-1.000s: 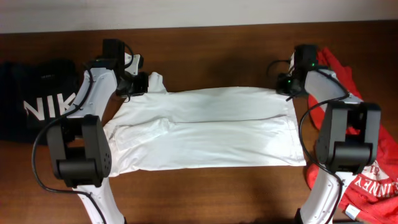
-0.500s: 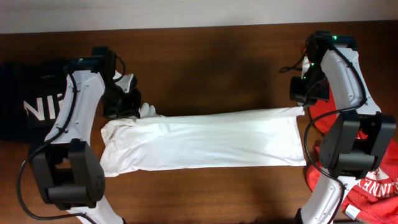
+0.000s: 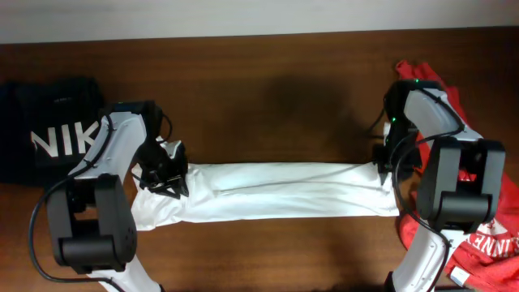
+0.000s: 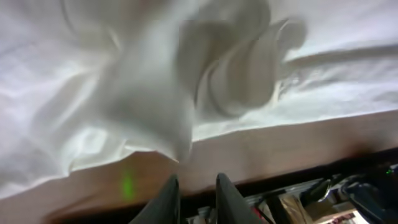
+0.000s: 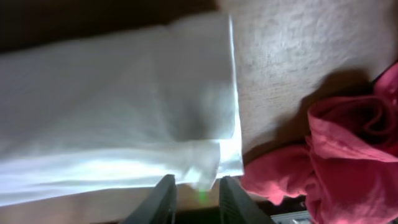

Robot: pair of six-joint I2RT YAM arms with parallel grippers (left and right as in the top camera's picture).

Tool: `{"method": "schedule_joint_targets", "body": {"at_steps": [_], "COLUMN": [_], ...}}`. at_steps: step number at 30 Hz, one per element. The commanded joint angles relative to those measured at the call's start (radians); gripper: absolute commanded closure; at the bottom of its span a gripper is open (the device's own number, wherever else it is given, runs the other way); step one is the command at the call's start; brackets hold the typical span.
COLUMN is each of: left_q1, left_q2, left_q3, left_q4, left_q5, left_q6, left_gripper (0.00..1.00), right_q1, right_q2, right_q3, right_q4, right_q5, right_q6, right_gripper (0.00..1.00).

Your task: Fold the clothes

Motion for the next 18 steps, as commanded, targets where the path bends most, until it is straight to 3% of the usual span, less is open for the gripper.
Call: {"method": "schedule_joint_targets", "body": {"at_steps": [1, 6, 7, 10, 14, 18], "left_q1": [0.003, 0.000, -0.003, -0.019, -0.060, -0.066], "left_q2": [-0.017, -0.094, -0.103, -0.098, -0.093, -0.093], "left_q3": [0.003, 0.079, 0.079, 0.063, -0.008, -0.065], "left_q4": [-0.043, 0.046, 0.100, 0.151, 0.267, 0.342], "left_q5": [-0.003, -0.008, -0.005, 0.005, -0.035, -0.093], "left_q6": [0.013, 0.014, 0.013, 0.014, 0.013, 0.013], "left_gripper": [0.80, 0.80, 0.70, 0.59, 0.51, 0.37], "right_q1": [-0.006, -0.006, -0.006, -0.006, -0.006, -0.006], "right_q2": [-0.015, -0.015, -0.015, -0.015, -0.015, -0.015], "right_q3": [-0.020, -0.020, -0.020, -0.021, -0.021, -0.021], "right_q4": [0.005, 0.025, 0.032, 0.045, 0.054, 0.058], "right_q5": [0.061, -0.064, -0.084, -0.088, -0.090, -0.090], "right_q6": [0.011, -0.021, -0.021, -0.021, -0.021, -0.021], "right_gripper": [0.71, 0.71, 0.71, 0.71, 0.71, 0.71]}}
